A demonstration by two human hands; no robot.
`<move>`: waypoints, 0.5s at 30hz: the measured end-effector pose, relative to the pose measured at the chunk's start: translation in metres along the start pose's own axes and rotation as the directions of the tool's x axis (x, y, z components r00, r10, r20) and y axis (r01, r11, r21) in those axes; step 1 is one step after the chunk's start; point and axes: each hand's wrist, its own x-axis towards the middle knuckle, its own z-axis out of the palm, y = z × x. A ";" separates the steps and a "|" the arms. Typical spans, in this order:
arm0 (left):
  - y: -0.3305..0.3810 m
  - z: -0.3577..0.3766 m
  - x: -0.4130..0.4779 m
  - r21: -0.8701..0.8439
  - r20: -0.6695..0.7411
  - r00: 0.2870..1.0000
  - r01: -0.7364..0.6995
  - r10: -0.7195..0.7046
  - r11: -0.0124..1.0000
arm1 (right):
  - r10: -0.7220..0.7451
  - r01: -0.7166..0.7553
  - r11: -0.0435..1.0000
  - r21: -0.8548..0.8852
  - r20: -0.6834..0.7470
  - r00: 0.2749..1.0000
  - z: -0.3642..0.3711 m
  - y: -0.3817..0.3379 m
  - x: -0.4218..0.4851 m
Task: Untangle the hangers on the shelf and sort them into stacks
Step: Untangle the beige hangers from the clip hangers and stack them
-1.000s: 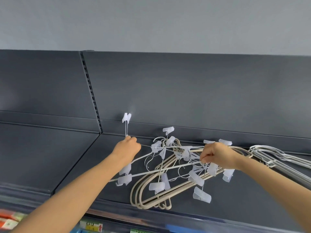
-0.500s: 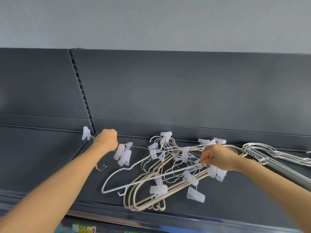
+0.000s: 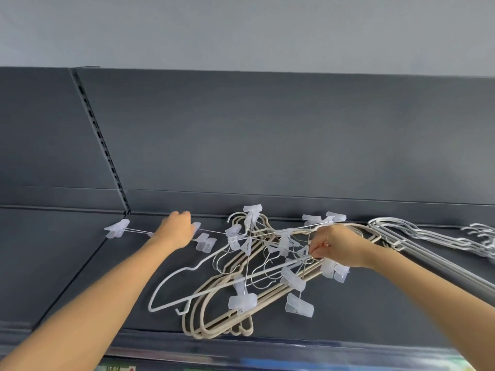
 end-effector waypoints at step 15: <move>0.126 0.024 -0.020 0.118 0.203 0.904 -0.403 0.376 0.907 | 0.170 -0.178 0.984 -0.005 -0.273 0.947 -0.009 0.041 -0.012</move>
